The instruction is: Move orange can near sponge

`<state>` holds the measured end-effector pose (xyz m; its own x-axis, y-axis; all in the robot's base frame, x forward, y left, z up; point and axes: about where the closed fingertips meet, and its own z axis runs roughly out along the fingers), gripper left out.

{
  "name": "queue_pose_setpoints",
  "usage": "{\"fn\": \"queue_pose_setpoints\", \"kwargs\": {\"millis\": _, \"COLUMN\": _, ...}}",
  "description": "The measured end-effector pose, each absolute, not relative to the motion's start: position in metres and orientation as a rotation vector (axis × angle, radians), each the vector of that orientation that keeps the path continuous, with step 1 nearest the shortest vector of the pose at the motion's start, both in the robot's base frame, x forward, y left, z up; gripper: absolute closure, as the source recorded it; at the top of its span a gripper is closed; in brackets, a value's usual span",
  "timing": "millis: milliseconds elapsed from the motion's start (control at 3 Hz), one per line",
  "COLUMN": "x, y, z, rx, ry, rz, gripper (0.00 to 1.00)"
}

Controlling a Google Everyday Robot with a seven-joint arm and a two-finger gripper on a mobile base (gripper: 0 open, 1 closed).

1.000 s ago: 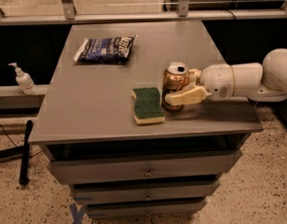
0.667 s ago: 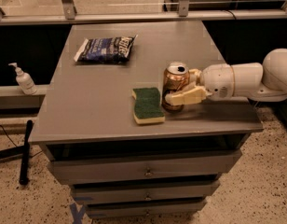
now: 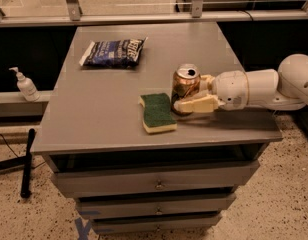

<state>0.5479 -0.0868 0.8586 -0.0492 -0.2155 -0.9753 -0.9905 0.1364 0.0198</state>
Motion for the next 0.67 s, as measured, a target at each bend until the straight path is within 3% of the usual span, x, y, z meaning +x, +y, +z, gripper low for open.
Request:
{"fn": "queue_pose_setpoints", "kwargs": {"millis": 333, "x": 0.5423, "y": -0.0785, "z": 0.858, "rx": -1.281, "ry": 1.4, "rz": 1.032, "gripper": 0.0}}
{"fn": "queue_pose_setpoints", "kwargs": {"millis": 667, "x": 0.5397, "y": -0.0784, "z": 0.8616, "rx": -1.307, "ry": 1.368, "rz": 1.019, "gripper": 0.0}}
